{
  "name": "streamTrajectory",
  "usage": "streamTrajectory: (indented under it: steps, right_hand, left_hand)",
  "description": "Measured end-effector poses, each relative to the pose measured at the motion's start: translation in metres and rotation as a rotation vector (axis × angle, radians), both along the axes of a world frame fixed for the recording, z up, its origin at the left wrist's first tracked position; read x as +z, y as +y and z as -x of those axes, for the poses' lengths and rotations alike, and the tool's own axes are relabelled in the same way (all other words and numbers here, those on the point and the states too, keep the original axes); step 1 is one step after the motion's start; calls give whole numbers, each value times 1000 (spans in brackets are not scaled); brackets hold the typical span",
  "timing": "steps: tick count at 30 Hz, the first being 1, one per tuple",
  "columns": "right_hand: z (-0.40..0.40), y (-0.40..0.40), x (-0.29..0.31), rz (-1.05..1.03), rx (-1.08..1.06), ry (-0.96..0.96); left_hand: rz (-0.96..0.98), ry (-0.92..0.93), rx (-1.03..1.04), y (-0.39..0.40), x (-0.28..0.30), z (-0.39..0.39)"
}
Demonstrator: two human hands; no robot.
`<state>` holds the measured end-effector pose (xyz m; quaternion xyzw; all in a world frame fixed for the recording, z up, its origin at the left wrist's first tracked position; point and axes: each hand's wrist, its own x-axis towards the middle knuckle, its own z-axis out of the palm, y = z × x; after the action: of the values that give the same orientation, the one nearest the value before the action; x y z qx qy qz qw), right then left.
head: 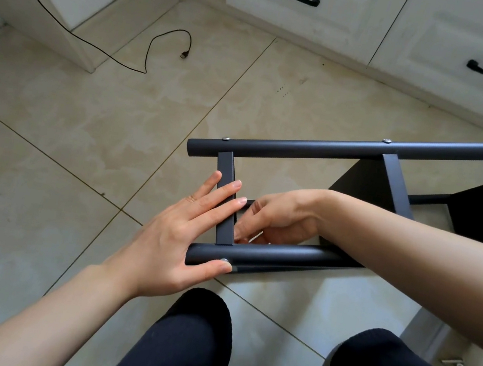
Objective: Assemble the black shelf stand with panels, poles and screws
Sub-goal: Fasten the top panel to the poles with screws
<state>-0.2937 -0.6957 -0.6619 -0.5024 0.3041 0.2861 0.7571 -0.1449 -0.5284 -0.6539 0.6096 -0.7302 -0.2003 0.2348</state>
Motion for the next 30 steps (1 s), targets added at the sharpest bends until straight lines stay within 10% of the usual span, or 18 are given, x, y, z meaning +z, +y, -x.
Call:
streamTrajectory:
  steps: [30]
  right_hand:
    - [0, 6, 1, 81, 32, -66]
  left_hand:
    - [86, -132, -41, -2, -1, -3]
